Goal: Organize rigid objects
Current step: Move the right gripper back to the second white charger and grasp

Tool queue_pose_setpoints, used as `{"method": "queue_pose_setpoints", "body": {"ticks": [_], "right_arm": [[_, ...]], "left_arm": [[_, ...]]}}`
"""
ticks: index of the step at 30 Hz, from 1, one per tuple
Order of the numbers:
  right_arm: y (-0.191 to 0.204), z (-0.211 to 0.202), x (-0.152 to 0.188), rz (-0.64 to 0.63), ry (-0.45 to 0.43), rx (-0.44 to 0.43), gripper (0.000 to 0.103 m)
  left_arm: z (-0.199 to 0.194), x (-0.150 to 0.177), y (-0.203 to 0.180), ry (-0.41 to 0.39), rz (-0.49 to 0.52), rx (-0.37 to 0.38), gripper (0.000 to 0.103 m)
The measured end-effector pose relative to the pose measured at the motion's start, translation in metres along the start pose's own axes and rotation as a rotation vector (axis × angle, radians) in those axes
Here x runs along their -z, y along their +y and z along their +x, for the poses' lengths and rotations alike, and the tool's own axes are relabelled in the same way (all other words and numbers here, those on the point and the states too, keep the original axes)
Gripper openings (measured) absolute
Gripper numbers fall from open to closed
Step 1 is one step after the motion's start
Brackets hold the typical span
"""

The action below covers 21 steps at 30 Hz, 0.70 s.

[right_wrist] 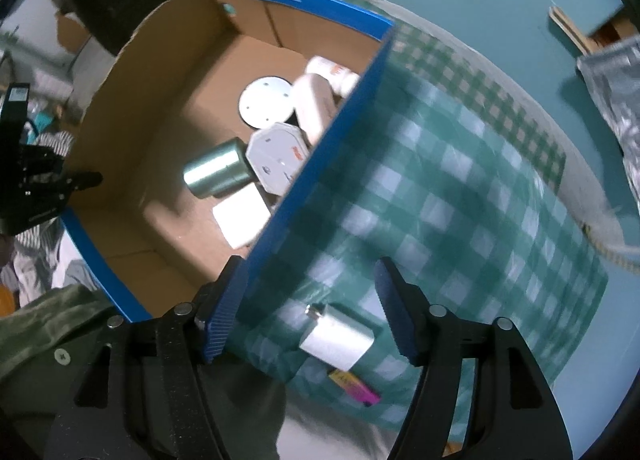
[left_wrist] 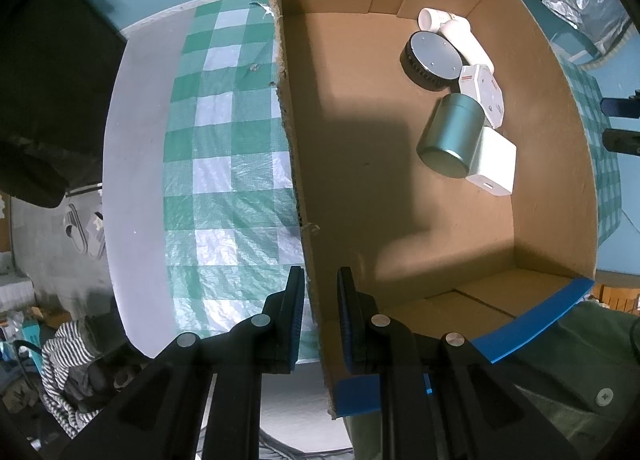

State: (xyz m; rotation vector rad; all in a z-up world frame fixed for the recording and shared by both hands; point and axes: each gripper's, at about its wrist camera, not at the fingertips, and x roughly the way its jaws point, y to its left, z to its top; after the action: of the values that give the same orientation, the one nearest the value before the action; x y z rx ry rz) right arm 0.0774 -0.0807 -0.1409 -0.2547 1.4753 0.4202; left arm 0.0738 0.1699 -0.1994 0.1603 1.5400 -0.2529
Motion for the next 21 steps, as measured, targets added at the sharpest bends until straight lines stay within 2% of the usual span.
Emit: {"method": "queue_pose_setpoints", "body": {"ticks": [13, 21], "right_arm": [[-0.046, 0.033, 0.048, 0.298, 0.058, -0.024, 0.073], [-0.057, 0.062, 0.076, 0.371, 0.115, -0.019, 0.073]], "left_arm": [[-0.001, -0.001, 0.004, 0.004, 0.010, 0.006, 0.016], [0.000, -0.003, 0.004, 0.007, 0.022, 0.012, 0.016]]}}
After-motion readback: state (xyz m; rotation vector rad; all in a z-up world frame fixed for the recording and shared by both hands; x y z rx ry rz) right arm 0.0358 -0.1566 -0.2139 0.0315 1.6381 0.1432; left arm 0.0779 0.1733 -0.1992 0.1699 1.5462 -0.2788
